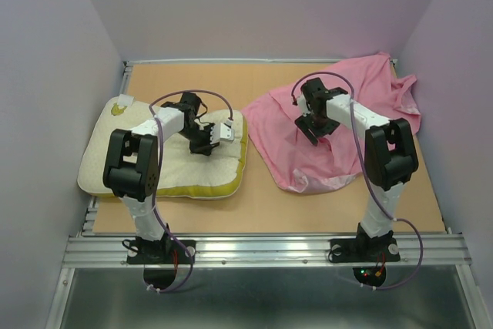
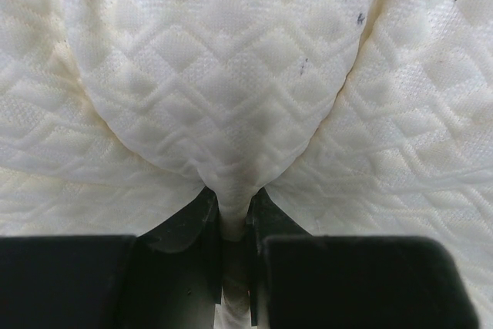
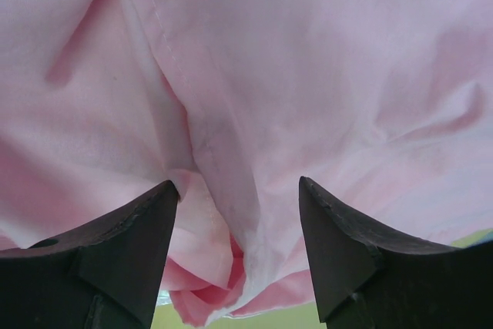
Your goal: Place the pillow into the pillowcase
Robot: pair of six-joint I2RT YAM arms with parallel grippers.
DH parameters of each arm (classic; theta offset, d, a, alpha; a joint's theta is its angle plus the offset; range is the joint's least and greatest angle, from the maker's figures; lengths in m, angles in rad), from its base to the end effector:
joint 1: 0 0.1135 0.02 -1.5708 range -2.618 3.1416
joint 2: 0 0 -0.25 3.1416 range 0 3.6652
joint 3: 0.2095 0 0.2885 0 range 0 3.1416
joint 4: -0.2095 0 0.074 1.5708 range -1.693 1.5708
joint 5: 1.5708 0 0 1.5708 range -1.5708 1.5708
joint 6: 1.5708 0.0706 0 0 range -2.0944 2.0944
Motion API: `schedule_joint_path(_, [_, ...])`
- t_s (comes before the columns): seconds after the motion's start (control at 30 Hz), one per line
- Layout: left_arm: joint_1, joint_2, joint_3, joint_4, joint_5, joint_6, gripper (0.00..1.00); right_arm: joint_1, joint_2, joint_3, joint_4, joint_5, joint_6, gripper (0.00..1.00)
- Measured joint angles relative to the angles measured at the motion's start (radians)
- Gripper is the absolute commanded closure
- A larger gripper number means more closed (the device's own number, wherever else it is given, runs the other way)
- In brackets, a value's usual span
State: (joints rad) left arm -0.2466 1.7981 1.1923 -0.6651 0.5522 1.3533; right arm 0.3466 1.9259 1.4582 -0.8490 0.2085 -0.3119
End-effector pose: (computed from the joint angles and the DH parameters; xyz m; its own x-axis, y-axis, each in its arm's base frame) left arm 0.3615 -0.1292 0.1176 0.1498 0.8195 -0.5531 0.9819 -0.0577 0.1803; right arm 0.4017 0.1295 0.1358 -0.7795 -0.6007 -0.1778 -0.5491 0.7917 -0.2678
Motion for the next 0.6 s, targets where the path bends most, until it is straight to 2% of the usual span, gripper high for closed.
schedule_joint_path(0.33, [0.000, 0.006, 0.008, -0.010, 0.000, 0.000, 1.00, 0.000, -0.082, 0.002, -0.037, -0.076, 0.002, 0.23])
schedule_joint_path(0.47, [0.000, 0.010, 0.015, -0.016, -0.001, -0.001, 1.00, 0.000, -0.087, 0.005, -0.041, -0.084, 0.000, 0.29])
schedule_joint_path(0.6, [0.000, 0.019, 0.027, -0.030, 0.000, -0.002, 1.00, 0.000, -0.081, 0.005, -0.031, -0.009, -0.007, 0.33])
